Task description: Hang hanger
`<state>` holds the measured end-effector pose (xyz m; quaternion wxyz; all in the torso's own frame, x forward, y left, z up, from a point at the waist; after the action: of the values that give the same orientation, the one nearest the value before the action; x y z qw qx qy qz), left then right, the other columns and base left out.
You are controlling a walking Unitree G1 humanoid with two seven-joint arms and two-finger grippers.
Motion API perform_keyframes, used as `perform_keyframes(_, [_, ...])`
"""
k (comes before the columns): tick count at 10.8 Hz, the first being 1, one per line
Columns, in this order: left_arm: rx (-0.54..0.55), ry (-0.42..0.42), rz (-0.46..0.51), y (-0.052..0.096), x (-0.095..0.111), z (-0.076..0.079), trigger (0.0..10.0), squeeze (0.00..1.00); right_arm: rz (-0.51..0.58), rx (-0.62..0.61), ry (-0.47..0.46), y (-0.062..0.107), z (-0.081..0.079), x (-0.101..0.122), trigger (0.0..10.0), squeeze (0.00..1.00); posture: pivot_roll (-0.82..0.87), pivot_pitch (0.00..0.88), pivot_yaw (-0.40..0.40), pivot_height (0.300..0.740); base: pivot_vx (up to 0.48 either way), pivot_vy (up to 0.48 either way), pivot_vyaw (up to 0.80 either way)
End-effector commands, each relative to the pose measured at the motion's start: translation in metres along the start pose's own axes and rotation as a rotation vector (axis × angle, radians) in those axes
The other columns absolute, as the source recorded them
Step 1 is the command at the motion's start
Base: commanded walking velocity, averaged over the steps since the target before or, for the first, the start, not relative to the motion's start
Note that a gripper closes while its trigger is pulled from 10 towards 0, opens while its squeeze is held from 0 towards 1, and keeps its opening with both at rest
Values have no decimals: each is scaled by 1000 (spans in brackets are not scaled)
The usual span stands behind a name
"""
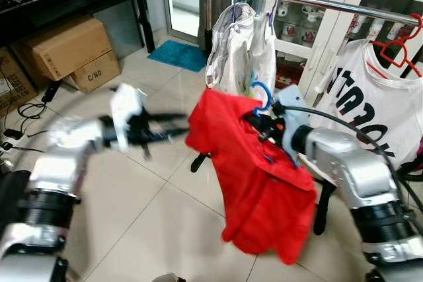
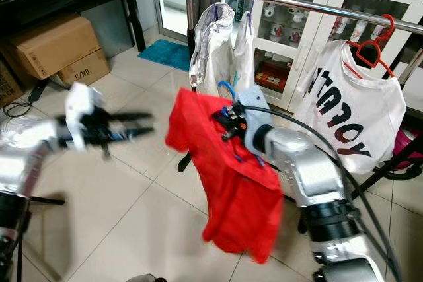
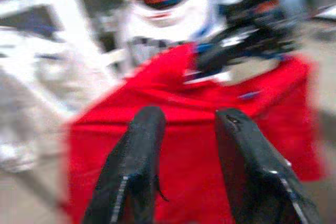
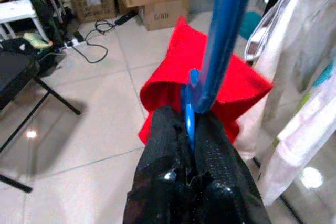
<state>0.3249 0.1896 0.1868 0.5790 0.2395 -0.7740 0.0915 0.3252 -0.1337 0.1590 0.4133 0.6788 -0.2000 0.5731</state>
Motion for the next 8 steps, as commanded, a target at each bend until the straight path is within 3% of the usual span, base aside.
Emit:
perform_keyframes(1, [75,-71,-33,7,7,-12,10000,1000,68,-5,27,5,3,15,10000,0,-135,0,22,740,0,0,0])
perform_keyframes(2, [151,-76,-106,11,-2,-13,10000,1000,123,-39,-32,8,10,21,10000,0,-136,0,28,740,0,0,0])
perform_keyframes(4, [386,-32,-78,5,-13,-15,10000,1000,193,-8,-136,13,7,29,10000,0,-137,0,27,740,0,0,0])
perform_keyframes(5, [411,36,8,-17,-13,-12,10000,416,197,25,-149,13,1,29,10000,0,-137,0,22,740,0,0,0])
perform_keyframes(6, [380,76,46,-35,-12,-6,10000,0,193,47,-146,12,-4,29,10000,0,-143,0,21,740,0,0,0])
perform_keyframes(8, [421,109,10,-51,-20,-10,10000,0,199,92,-136,12,-13,33,10000,0,-143,0,21,740,0,0,0])
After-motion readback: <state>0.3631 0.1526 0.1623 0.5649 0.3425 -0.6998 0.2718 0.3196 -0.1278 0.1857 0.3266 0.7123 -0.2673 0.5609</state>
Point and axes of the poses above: a point about 5 cm out from each wrist's last joint towards the gripper, its own y axis pointing back from the gripper into the wrist, its own x axis along the axis of the wrist's last joint, z = x × y, the point moved 1 cm from there along -y, pointing out of the wrist towards the gripper, and after that the axes turned 2 degrees about -y, right-handed, at the moved point
